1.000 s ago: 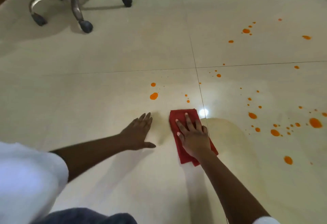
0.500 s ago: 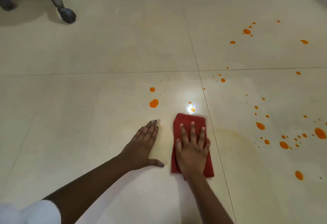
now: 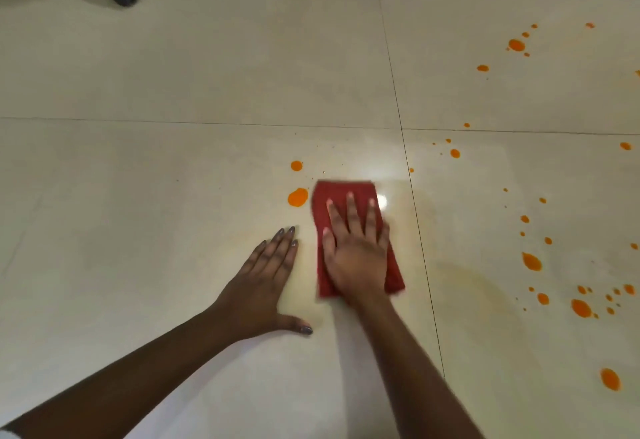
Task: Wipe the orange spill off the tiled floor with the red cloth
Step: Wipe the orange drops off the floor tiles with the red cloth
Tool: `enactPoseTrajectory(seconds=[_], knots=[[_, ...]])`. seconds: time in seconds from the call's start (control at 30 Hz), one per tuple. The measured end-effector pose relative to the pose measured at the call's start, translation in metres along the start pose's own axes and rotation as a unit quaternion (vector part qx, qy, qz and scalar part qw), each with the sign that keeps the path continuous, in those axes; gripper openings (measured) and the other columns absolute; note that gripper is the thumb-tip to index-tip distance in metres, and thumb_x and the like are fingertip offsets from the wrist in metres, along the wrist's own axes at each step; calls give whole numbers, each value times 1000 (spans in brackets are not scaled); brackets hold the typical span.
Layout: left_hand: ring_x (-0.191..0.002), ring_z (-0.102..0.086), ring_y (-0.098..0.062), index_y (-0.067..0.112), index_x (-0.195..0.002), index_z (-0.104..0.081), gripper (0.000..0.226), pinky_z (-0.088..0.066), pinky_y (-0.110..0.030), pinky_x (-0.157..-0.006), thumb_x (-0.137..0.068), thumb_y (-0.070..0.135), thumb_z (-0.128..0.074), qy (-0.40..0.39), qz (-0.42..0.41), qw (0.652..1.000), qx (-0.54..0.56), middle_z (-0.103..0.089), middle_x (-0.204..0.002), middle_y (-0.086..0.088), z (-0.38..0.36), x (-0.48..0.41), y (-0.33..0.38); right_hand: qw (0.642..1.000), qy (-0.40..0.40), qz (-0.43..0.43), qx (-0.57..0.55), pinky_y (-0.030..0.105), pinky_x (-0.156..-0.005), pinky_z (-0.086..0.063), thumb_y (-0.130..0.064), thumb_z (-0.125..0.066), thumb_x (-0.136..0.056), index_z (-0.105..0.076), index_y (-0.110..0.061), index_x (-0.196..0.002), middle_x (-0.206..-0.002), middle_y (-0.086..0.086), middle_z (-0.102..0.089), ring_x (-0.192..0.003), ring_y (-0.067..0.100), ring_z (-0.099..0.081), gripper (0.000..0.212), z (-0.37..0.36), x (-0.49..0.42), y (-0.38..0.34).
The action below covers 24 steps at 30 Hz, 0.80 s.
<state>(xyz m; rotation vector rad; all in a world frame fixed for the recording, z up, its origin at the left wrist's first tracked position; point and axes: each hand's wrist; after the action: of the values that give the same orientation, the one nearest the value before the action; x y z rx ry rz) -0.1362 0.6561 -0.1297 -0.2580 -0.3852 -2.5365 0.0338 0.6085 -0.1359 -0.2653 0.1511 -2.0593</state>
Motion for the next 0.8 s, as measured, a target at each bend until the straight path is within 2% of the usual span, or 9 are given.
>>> enactPoseTrajectory(seconds=[0.07,0.17,0.23,0.33,0.43,0.53,0.67,0.73,0.8], knots=[[-135,40,-15,16,-136,33,126,25,-28,-111,-54,97,-17,-1,0,1000,-5,42,-145,-3,0,0,-3,999,-21,-3,24,49,-114,1,-44,-23,-97,-6,-39,-148,-159,-3,0,-145,27,7,53,17,-44,21],[-135,40,-14,14,-138,32,130,23,-28,-112,-53,96,-21,-3,34,999,17,42,-146,-2,5,-2,-10,988,-3,-157,-10,50,-115,-1,-42,-25,-98,-8,-37,-148,-159,-2,0,-145,28,6,53,32,-47,68],[-136,38,-17,11,-141,27,133,20,-29,-113,-51,96,-22,-6,53,998,31,39,-147,-4,8,-3,-13,978,33,-206,-30,53,-115,-2,-40,-29,-98,-13,-35,-148,-159,1,-5,-145,30,3,54,22,-12,61],[-135,39,-20,11,-141,26,132,23,-29,-112,-51,95,-20,-10,56,998,20,38,-148,-7,8,-3,-12,996,34,-77,-24,55,-112,-6,-42,-28,-92,-25,-35,-146,-157,1,-18,-144,33,-8,54,-4,29,-2],[-132,41,-17,11,-144,22,133,28,-26,-108,-51,95,-21,-13,59,998,30,36,-148,-5,9,-5,-13,995,-16,96,7,52,-114,-1,-46,-20,-94,-16,-39,-147,-158,-3,-8,-145,29,0,54,-5,-6,-37],[-137,36,-17,10,-145,22,137,23,-29,-111,-51,94,-32,-7,94,995,42,37,-148,-4,18,-7,-22,998,-48,16,37,49,-115,1,-45,-21,-97,-5,-40,-147,-159,-5,2,-145,25,8,53,17,-62,-3],[-139,32,-21,7,-145,22,138,20,-32,-112,-57,88,-49,-29,109,993,41,34,-151,-10,23,-6,-40,987,23,-158,-26,52,-115,-2,-42,-24,-98,-13,-36,-149,-159,-2,-4,-145,29,3,53,14,-27,27],[-139,33,-23,6,-145,21,139,20,-33,-112,-56,88,-49,-28,97,994,34,33,-152,-12,22,-6,-40,992,45,-116,-21,53,-113,-3,-41,-27,-96,-20,-35,-147,-158,0,-10,-145,32,-1,52,-2,5,-7],[-138,34,-22,6,-145,20,139,20,-33,-112,-56,88,-49,-25,97,994,39,32,-152,-12,21,-7,-41,1000,-4,-6,-13,51,-113,3,-46,-22,-96,-13,-38,-147,-158,-3,-3,-145,29,4,52,-12,2,-46]])
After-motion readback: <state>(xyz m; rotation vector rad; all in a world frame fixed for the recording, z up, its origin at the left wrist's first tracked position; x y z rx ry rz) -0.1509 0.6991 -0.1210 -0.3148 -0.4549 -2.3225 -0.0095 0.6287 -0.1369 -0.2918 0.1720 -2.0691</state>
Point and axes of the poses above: each hand's wrist, its own x-axis away from the middle knuckle, its own z-axis out of the back of the hand, y = z × x
